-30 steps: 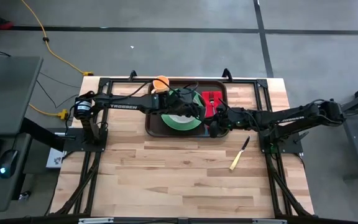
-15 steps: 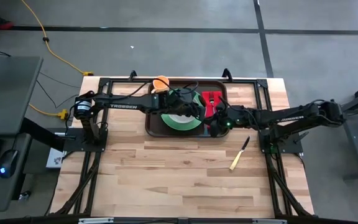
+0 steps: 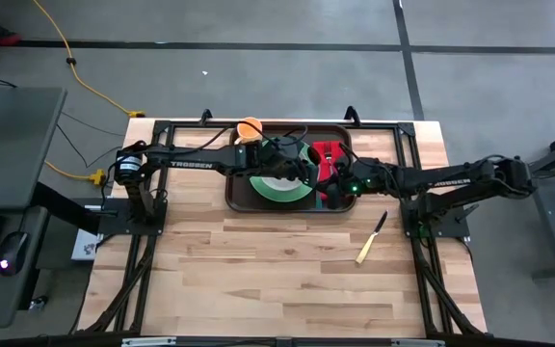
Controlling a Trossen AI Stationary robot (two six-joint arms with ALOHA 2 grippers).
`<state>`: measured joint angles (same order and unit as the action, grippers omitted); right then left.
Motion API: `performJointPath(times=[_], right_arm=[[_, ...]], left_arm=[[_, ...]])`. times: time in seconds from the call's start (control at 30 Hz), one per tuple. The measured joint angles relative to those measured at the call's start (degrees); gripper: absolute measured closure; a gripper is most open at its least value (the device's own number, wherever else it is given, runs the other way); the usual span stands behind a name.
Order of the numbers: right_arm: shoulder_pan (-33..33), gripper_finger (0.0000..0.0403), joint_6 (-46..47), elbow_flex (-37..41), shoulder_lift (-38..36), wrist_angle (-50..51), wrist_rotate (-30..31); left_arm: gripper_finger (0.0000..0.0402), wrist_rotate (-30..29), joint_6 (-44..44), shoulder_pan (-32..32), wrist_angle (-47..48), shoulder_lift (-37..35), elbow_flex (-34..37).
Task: Set up tray
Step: Put the blue spoon on the red table napkin to right of the green plate
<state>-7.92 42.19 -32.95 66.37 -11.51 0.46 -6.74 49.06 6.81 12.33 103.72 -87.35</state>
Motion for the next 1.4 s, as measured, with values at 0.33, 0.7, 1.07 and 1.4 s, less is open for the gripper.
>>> performJointPath(times=[0.33,0.7,1.07,1.4], right_arm=[[-1.7,0.0402,0.5,0.0,-0.1,0.1,-1.1],[-3.4,0.0402,0.5,0.0,-0.1,0.1,-3.0],[-3.8,0.0403,0.9,0.0,-0.1,0.1,-4.0],[-8.1,0.0403,0.9,0.0,-0.1,0.6,-6.8]], left_arm=[[0.0311,0.3,-0.1,0.0,1.9,0.0,0.0],[0.0310,1.3,-1.2,0.0,2.0,0.0,0.0],[0.0309,1.3,-1.2,0.0,2.0,0.0,0.0],[0.0309,1.9,-1.5,0.0,6.7,-0.5,0.0]])
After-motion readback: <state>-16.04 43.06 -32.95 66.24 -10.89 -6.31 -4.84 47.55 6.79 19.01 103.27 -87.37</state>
